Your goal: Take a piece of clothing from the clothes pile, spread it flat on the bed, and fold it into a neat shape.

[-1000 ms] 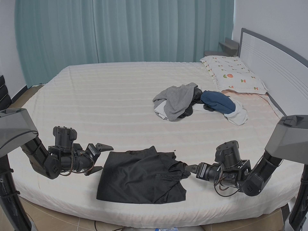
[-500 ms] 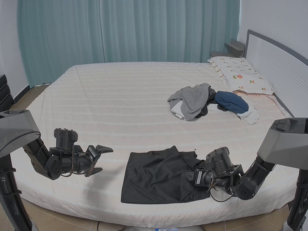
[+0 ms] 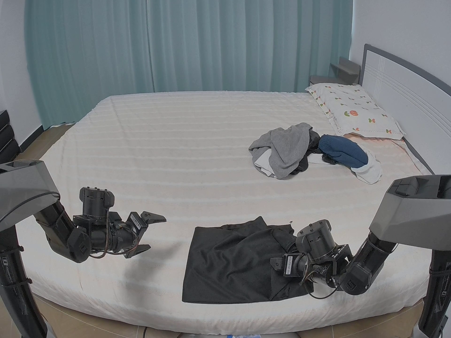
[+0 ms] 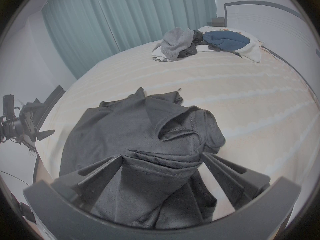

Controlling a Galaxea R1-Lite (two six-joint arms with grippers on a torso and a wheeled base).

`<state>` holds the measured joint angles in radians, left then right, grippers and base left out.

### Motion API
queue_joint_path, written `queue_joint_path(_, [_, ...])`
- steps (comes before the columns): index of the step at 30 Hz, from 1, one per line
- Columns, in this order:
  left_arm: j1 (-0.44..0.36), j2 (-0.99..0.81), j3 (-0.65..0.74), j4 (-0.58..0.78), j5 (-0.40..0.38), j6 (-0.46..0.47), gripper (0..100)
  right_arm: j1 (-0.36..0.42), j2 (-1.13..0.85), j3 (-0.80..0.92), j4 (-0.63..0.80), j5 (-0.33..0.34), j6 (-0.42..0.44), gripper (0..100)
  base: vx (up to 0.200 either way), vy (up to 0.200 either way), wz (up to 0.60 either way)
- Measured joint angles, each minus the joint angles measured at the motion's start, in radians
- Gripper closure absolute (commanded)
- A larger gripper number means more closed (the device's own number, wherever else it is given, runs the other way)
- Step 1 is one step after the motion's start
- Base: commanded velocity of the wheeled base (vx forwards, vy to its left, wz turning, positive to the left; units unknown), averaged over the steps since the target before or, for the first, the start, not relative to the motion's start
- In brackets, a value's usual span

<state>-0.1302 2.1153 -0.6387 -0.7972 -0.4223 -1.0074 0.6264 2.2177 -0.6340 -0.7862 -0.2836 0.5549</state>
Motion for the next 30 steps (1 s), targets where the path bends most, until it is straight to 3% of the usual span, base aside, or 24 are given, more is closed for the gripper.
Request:
queue_joint_path(11, [0.0, 0.001, 0.001, 0.0, 0.001, 0.0, 0, -0.009, -0.031, 0.103, -0.003, -0.045, -0.064, 0, 0.0, 0.0, 0.0])
queue_joint_path(24, [0.0, 0.001, 0.006, 0.0, 0.001, 0.001, 0, -0.106, -0.195, 0.337, -0.001, -0.037, -0.231, 0, 0.0, 0.0, 0.0])
queue_joint_path(30, [0.0, 0.001, 0.008, 0.0, 0.0, 0.001, 0, -0.156, -0.251, 0.363, -0.004, -0.031, -0.244, 0, 0.0, 0.0, 0.0])
